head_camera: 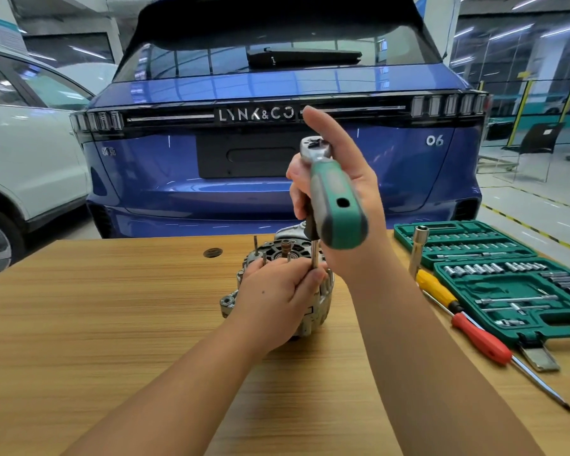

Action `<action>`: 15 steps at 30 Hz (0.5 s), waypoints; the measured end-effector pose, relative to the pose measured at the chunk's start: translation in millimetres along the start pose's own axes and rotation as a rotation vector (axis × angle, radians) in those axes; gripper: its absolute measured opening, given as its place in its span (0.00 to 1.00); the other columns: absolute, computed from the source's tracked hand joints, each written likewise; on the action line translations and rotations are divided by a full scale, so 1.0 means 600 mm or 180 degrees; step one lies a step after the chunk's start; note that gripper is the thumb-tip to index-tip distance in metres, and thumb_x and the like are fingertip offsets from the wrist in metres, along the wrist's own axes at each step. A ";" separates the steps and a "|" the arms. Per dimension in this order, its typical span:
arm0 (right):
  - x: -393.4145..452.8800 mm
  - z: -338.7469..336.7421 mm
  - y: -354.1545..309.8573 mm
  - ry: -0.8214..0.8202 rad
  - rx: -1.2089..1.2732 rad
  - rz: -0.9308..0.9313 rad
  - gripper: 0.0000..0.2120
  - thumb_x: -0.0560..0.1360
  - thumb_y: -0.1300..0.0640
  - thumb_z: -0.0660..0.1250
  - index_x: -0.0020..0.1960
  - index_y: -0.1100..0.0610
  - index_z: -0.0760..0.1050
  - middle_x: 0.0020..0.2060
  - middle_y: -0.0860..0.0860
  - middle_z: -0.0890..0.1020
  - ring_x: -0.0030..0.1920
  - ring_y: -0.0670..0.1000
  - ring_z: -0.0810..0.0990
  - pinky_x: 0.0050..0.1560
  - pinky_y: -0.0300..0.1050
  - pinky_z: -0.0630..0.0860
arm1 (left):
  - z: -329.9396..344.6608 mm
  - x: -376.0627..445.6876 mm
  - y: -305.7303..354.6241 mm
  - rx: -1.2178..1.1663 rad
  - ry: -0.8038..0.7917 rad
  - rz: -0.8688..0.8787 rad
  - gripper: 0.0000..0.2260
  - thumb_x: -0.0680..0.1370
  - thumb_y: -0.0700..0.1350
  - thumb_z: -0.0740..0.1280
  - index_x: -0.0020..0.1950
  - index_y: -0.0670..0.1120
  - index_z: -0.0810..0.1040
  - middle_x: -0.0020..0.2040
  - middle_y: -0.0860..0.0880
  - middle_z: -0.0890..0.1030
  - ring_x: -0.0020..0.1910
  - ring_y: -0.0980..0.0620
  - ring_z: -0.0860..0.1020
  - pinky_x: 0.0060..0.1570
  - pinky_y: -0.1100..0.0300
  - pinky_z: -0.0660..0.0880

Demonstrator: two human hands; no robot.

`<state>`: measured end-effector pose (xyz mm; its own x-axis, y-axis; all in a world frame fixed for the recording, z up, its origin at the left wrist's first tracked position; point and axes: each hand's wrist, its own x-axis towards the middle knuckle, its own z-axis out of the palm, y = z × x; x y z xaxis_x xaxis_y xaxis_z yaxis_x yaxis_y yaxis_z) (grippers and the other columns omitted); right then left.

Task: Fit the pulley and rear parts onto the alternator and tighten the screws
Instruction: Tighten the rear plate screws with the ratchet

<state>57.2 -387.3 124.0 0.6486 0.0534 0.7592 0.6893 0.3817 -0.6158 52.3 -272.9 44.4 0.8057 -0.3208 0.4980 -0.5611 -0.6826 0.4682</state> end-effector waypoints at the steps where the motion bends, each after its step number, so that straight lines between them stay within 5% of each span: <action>1: 0.001 -0.002 -0.002 -0.0021 0.0264 0.0158 0.20 0.77 0.61 0.58 0.63 0.46 0.77 0.40 0.55 0.74 0.33 0.50 0.69 0.32 0.40 0.71 | -0.001 0.000 0.001 0.0003 -0.0010 0.0006 0.17 0.84 0.54 0.55 0.36 0.68 0.67 0.32 0.63 0.73 0.40 0.69 0.70 0.71 0.47 0.58; 4: 0.002 -0.010 -0.011 -0.0221 0.0996 0.0538 0.20 0.77 0.55 0.55 0.66 0.49 0.76 0.47 0.58 0.73 0.38 0.53 0.72 0.37 0.41 0.75 | -0.001 0.000 -0.001 0.0052 -0.0021 0.0011 0.14 0.84 0.56 0.54 0.40 0.69 0.68 0.35 0.64 0.74 0.44 0.69 0.70 0.70 0.48 0.58; 7: 0.003 -0.014 -0.016 -0.0098 0.0811 0.0741 0.19 0.77 0.49 0.60 0.67 0.50 0.74 0.48 0.57 0.74 0.39 0.50 0.75 0.38 0.42 0.75 | 0.000 0.001 -0.003 0.0100 -0.0044 0.0014 0.13 0.85 0.56 0.53 0.42 0.67 0.68 0.38 0.63 0.75 0.45 0.65 0.72 0.70 0.48 0.58; 13: 0.003 0.000 -0.010 0.1064 -0.0556 0.0282 0.16 0.78 0.53 0.71 0.47 0.67 0.74 0.30 0.52 0.71 0.29 0.50 0.66 0.28 0.43 0.67 | 0.005 -0.001 -0.008 0.0201 -0.0077 0.0070 0.15 0.84 0.57 0.51 0.55 0.60 0.78 0.40 0.63 0.76 0.46 0.64 0.70 0.67 0.55 0.56; 15: 0.002 -0.003 -0.014 0.0962 -0.0352 0.0403 0.11 0.79 0.56 0.69 0.49 0.64 0.74 0.31 0.52 0.72 0.29 0.49 0.68 0.30 0.42 0.68 | 0.005 0.000 -0.009 0.0193 -0.0085 0.0067 0.17 0.84 0.58 0.50 0.55 0.60 0.78 0.40 0.63 0.76 0.45 0.65 0.70 0.65 0.56 0.55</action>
<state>53.0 -392.0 129.7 0.7862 -0.1881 0.5887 0.6172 0.2862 -0.7329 56.3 -271.2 39.5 0.7992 -0.3523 0.4870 -0.5661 -0.7137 0.4125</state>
